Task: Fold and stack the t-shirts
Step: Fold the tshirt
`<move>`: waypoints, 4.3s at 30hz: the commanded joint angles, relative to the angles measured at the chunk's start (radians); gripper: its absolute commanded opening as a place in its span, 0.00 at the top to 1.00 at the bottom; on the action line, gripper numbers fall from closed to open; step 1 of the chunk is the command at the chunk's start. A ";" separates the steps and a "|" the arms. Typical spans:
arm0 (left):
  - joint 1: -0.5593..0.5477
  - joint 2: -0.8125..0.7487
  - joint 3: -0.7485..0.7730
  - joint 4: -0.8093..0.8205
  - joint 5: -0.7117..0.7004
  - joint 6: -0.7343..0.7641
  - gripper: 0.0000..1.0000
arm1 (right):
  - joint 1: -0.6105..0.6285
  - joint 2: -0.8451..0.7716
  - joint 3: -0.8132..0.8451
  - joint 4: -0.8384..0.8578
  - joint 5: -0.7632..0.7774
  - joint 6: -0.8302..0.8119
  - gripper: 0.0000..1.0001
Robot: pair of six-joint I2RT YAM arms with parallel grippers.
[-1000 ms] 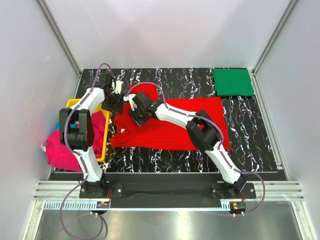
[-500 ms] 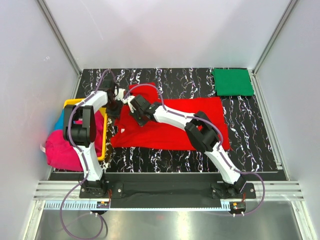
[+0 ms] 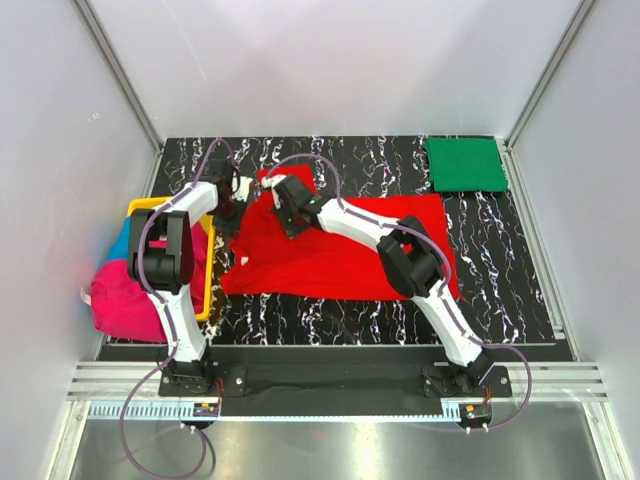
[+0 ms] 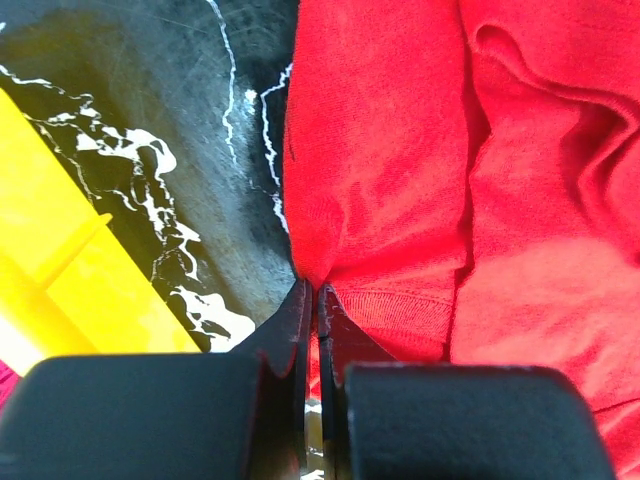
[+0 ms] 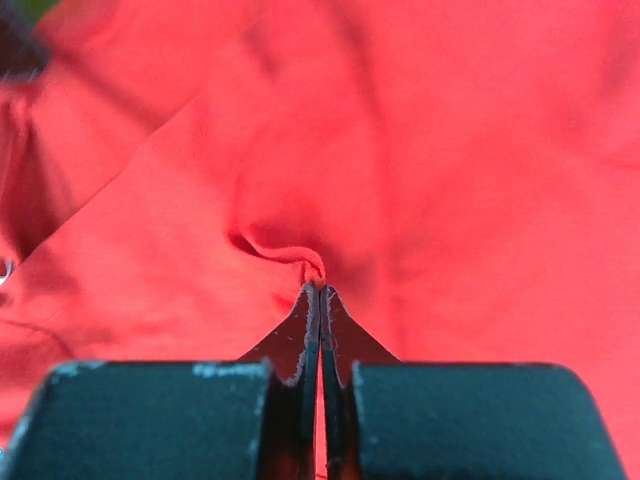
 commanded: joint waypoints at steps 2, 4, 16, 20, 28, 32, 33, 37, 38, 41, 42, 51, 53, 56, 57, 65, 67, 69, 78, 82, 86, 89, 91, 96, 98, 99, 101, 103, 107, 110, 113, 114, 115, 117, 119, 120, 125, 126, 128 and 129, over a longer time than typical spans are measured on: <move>0.001 0.009 0.013 0.041 -0.057 0.025 1.00 | -0.072 -0.001 0.061 0.010 -0.053 0.072 1.00; 0.001 0.005 0.014 0.044 -0.061 0.029 1.00 | -0.089 0.006 0.079 0.008 -0.062 0.084 1.00; -0.008 0.005 0.020 0.036 -0.066 0.040 1.00 | -0.155 0.063 0.118 0.012 -0.051 0.099 1.00; -0.009 -0.007 0.029 0.026 -0.064 0.045 1.00 | -0.182 0.072 0.139 0.005 -0.051 0.145 1.00; -0.011 -0.020 0.011 0.021 -0.066 0.049 1.00 | -0.199 0.097 0.204 -0.022 -0.028 0.149 0.98; -0.011 -0.021 0.032 0.006 -0.066 0.051 0.99 | -0.201 0.078 0.182 -0.030 -0.013 0.152 0.90; -0.011 -0.023 0.042 0.003 -0.064 0.052 0.94 | -0.199 0.071 0.170 -0.027 -0.007 0.153 0.83; -0.011 -0.038 0.100 -0.028 -0.048 0.046 0.39 | -0.201 0.013 0.161 -0.033 -0.022 0.159 0.52; -0.011 -0.041 0.139 -0.037 -0.037 0.046 0.35 | -0.201 0.002 0.162 -0.036 -0.030 0.167 0.50; -0.012 -0.053 0.247 -0.042 0.008 0.040 0.32 | -0.211 -0.063 0.162 -0.042 -0.059 0.179 0.48; -0.012 -0.050 0.279 -0.042 0.023 0.036 0.30 | -0.217 -0.079 0.158 -0.044 -0.076 0.182 0.47; -0.040 0.190 0.655 -0.085 0.040 -0.041 0.30 | -0.406 -0.290 -0.081 -0.081 -0.036 0.173 0.51; -0.055 0.235 0.718 -0.085 0.032 -0.035 0.28 | -0.457 -0.339 -0.141 -0.071 -0.033 0.185 0.52; -0.075 0.290 0.747 -0.033 0.005 -0.007 0.26 | -0.533 -0.385 -0.227 -0.071 -0.005 0.173 0.52; -0.080 0.311 0.755 -0.023 -0.006 -0.001 0.25 | -0.556 -0.389 -0.250 -0.074 -0.007 0.172 0.52; -0.120 0.417 0.799 0.018 -0.124 0.063 0.21 | -0.710 -0.336 -0.295 -0.123 0.024 0.173 0.53; -0.120 0.424 0.792 0.038 -0.156 0.060 0.23 | -0.731 -0.307 -0.287 -0.139 0.030 0.182 0.53; -0.120 0.428 0.784 0.050 -0.167 0.065 0.25 | -0.762 -0.293 -0.287 -0.137 0.030 0.184 0.53; -0.134 0.456 0.778 0.087 -0.166 0.105 0.30 | -0.845 -0.218 -0.231 -0.143 0.030 0.199 0.51; -0.134 0.479 0.807 0.066 -0.078 0.108 0.30 | -0.872 -0.202 -0.218 -0.128 0.004 0.227 0.50; -0.138 0.505 0.835 0.050 -0.083 0.117 0.43 | -0.874 -0.159 -0.174 -0.134 0.003 0.234 0.50; -0.138 0.516 0.833 0.046 -0.084 0.123 0.66 | -0.874 -0.103 -0.129 -0.137 -0.037 0.256 0.50; -0.138 0.522 0.829 0.050 -0.093 0.126 0.74 | -0.874 -0.081 -0.103 -0.142 -0.042 0.261 0.50; -0.140 0.507 0.813 0.081 -0.101 0.135 0.97 | -0.874 -0.060 -0.100 -0.136 -0.047 0.258 0.53; -0.141 0.493 0.801 0.102 -0.112 0.149 1.00 | -0.874 -0.064 -0.115 -0.133 -0.041 0.254 0.58; -0.141 0.490 0.790 0.118 -0.121 0.163 1.00 | -0.874 -0.072 -0.123 -0.124 -0.043 0.251 0.62; -0.141 0.490 0.786 0.128 -0.127 0.172 1.00 | -0.874 -0.080 -0.147 -0.116 -0.051 0.251 0.76; -0.141 0.487 0.780 0.135 -0.130 0.175 1.00 | -0.874 -0.096 -0.166 -0.104 -0.057 0.253 0.86; -0.140 0.435 0.729 0.168 -0.095 0.149 1.00 | -0.874 -0.147 -0.220 -0.087 -0.077 0.247 1.00; -0.140 0.346 0.648 0.224 -0.051 0.132 1.00 | -0.874 -0.204 -0.261 -0.071 -0.090 0.239 1.00; -0.138 0.284 0.632 0.216 -0.037 0.128 1.00 | -0.874 -0.265 -0.301 -0.059 -0.100 0.231 1.00; -0.138 0.270 0.623 0.207 -0.037 0.138 1.00 | -0.874 -0.296 -0.312 -0.048 -0.103 0.231 1.00; -0.138 0.241 0.617 0.204 -0.034 0.144 1.00 | -0.874 -0.311 -0.336 -0.042 -0.108 0.231 1.00; -0.138 0.214 0.591 0.187 -0.032 0.158 1.00 | -0.874 -0.358 -0.364 -0.027 -0.125 0.228 1.00; -0.138 0.174 0.569 0.175 -0.038 0.171 1.00 | -0.874 -0.388 -0.402 -0.021 -0.135 0.228 1.00; -0.138 0.161 0.545 0.164 -0.040 0.184 1.00 | -0.874 -0.417 -0.416 -0.012 -0.136 0.228 1.00; -0.140 0.190 0.542 0.135 -0.052 0.258 0.84 | -0.874 -0.460 -0.488 0.015 -0.164 0.227 1.00; -0.143 0.224 0.612 0.083 -0.029 0.294 0.66 | -0.874 -0.458 -0.493 0.027 -0.174 0.233 1.00; -0.157 0.328 0.701 0.060 -0.061 0.325 0.47 | -0.874 -0.454 -0.500 0.031 -0.200 0.244 1.00; -0.161 0.373 0.713 0.066 -0.061 0.359 0.46 | -0.874 -0.455 -0.502 0.033 -0.205 0.247 1.00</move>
